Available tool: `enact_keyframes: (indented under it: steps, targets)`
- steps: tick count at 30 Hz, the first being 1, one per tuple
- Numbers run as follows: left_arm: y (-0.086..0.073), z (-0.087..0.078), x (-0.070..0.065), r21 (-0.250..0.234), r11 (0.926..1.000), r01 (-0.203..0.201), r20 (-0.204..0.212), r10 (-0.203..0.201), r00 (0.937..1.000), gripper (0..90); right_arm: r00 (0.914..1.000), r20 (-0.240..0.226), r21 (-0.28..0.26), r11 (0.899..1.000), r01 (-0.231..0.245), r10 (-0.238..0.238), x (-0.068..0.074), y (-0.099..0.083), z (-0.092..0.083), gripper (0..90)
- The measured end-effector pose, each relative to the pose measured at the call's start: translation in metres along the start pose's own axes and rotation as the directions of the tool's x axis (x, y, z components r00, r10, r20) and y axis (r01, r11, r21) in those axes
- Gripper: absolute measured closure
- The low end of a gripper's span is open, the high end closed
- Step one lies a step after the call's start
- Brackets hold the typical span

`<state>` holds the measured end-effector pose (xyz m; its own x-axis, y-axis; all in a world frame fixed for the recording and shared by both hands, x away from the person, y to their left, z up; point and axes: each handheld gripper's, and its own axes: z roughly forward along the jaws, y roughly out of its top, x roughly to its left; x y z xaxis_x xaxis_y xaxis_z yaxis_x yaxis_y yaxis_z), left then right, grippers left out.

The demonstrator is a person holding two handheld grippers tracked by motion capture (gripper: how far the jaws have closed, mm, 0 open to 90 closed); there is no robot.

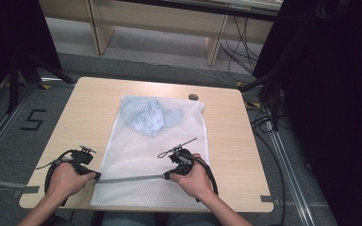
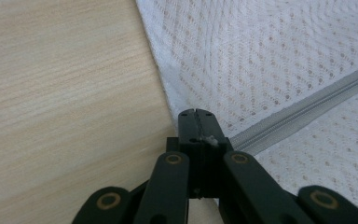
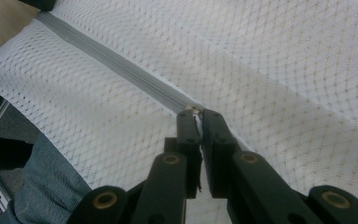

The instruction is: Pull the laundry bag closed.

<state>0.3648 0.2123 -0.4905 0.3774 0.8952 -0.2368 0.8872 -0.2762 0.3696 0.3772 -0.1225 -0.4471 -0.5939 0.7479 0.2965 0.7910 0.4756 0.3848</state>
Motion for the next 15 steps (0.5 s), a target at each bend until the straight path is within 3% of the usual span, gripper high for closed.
enact_keyframes:
  steps: [15]
  targets:
    - [-0.0002,0.0003,-0.0006,-0.005,1.0,0.007,0.001,-0.007,1.0,89.9,1.0,-0.002,-0.007,1.0,-0.001,0.001,-0.0047,-0.001,-0.003,87.1]
